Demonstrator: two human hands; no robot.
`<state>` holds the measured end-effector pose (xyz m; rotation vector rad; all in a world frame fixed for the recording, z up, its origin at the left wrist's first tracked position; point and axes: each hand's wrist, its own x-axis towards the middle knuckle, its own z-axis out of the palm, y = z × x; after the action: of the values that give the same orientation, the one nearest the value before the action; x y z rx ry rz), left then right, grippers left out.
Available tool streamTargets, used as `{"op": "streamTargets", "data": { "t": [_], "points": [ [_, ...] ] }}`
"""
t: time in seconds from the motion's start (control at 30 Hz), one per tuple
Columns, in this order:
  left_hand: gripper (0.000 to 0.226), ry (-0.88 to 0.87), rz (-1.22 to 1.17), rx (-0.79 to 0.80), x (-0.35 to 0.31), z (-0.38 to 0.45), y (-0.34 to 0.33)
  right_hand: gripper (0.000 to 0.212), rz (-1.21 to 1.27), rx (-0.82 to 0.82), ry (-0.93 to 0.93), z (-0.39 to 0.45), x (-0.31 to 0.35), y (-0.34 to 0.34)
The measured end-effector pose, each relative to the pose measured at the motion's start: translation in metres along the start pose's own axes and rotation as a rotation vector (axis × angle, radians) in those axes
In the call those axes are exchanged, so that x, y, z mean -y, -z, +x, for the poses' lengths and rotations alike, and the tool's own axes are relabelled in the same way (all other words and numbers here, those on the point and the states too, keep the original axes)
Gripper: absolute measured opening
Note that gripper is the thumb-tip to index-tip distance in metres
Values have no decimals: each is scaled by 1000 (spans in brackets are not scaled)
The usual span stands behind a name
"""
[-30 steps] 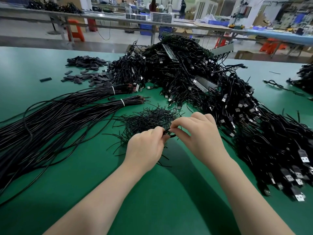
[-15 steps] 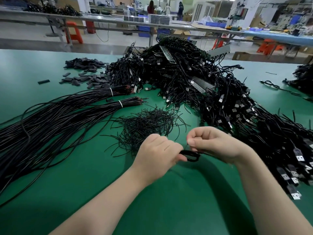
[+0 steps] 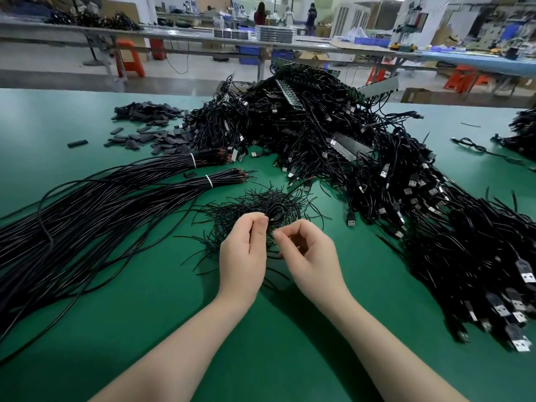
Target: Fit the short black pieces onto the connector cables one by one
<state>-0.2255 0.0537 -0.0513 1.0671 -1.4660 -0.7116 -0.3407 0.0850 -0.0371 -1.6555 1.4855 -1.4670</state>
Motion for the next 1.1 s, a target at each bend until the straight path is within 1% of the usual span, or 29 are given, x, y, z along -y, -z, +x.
{"op": "streamTargets", "data": {
  "t": [0.1,0.27,0.37,0.5,0.57,0.73,0.9,1.1],
  "points": [
    [16,2,6,11,3,3,0,18,67,-3,-84,-2,0,-3],
    [19,-10,-23,55,5,4,0,7,179,-7,-172,-4,1,-3],
    [17,-29,-67,81,6,3,-2,7,261,-3,-221,-1,1,1],
    [12,-9,-108,128,8,3,-4,10,385,-4,-293,-1,2,4],
    [12,-1,-107,155,8,2,-4,6,416,-9,-312,-1,1,4],
    [10,-10,-100,152,7,1,-3,1,432,8,-310,1,4,8],
    [18,11,-76,158,6,0,-5,12,469,157,-448,7,12,14],
    [20,1,-48,178,3,-1,-2,21,539,254,-630,11,22,22]
  ]
}}
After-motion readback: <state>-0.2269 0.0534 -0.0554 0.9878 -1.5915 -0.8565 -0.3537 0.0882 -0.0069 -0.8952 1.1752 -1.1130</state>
